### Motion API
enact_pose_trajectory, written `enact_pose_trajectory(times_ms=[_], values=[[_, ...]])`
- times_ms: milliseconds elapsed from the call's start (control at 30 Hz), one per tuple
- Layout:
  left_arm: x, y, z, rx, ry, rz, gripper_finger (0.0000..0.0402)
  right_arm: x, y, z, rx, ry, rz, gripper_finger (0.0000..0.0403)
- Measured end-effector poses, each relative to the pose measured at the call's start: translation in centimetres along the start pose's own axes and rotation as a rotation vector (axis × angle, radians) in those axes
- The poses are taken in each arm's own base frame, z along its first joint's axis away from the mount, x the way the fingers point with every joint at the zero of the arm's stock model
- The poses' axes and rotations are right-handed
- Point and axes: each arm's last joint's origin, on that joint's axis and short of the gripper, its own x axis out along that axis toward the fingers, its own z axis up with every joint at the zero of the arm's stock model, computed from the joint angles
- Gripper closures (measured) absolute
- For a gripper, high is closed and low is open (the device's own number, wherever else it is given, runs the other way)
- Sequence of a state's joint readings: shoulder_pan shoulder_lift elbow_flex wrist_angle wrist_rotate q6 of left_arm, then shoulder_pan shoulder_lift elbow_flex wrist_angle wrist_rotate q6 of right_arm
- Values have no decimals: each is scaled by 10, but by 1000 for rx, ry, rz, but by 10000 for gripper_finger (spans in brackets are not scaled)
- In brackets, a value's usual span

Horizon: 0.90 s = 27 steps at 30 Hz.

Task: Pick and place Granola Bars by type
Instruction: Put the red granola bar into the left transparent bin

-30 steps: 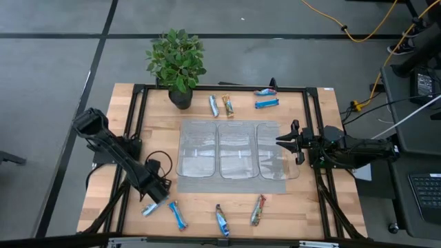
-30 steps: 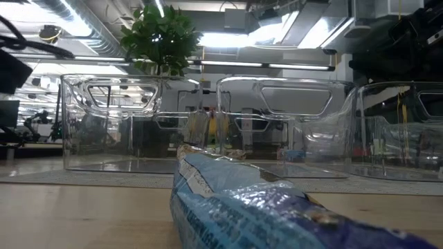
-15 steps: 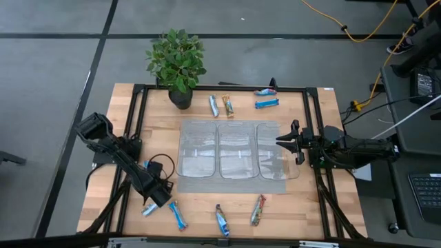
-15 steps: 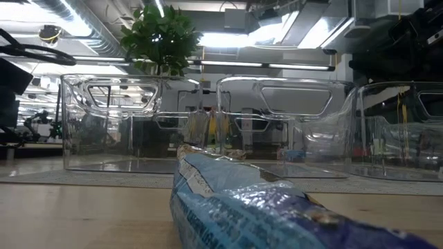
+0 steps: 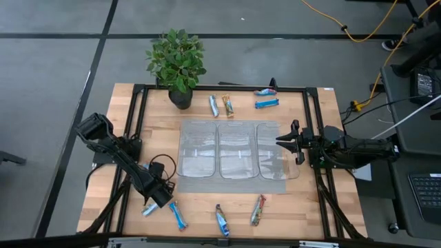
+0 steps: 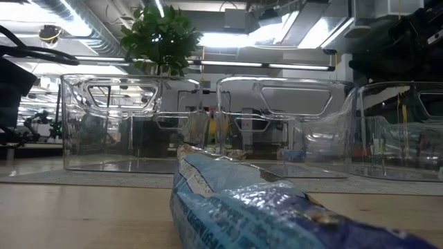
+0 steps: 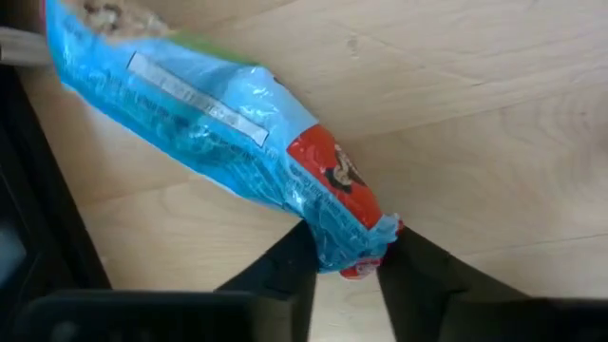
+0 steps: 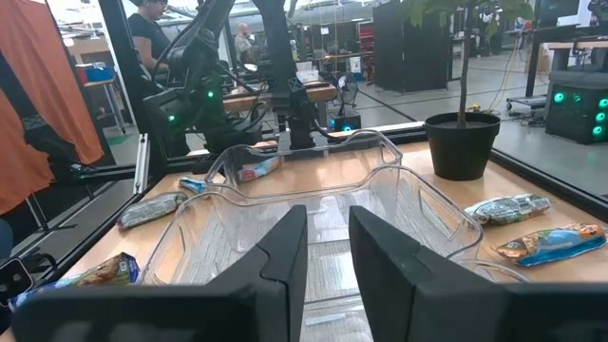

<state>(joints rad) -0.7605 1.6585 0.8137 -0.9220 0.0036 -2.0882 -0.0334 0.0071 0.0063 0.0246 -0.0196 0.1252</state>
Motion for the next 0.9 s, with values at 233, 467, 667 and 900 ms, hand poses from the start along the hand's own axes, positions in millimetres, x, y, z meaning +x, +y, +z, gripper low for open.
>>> enact_pose_trajectory(times_ms=[233, 467, 667, 900], values=[[-2, -2, -1, 7, 3, -1, 369, 0, 0, 0, 0, 0, 0, 318], [-14, -1, -2, 32, -14, 70, 371, 0, 0, 0, -1, 0, 0, 318], [-36, -3, -2, 42, -62, 96, 376, 0, 0, 0, 0, 0, 0, 318], [-72, -9, 3, 38, -114, 26, 376, 0, 0, 0, 0, 0, 0, 318]])
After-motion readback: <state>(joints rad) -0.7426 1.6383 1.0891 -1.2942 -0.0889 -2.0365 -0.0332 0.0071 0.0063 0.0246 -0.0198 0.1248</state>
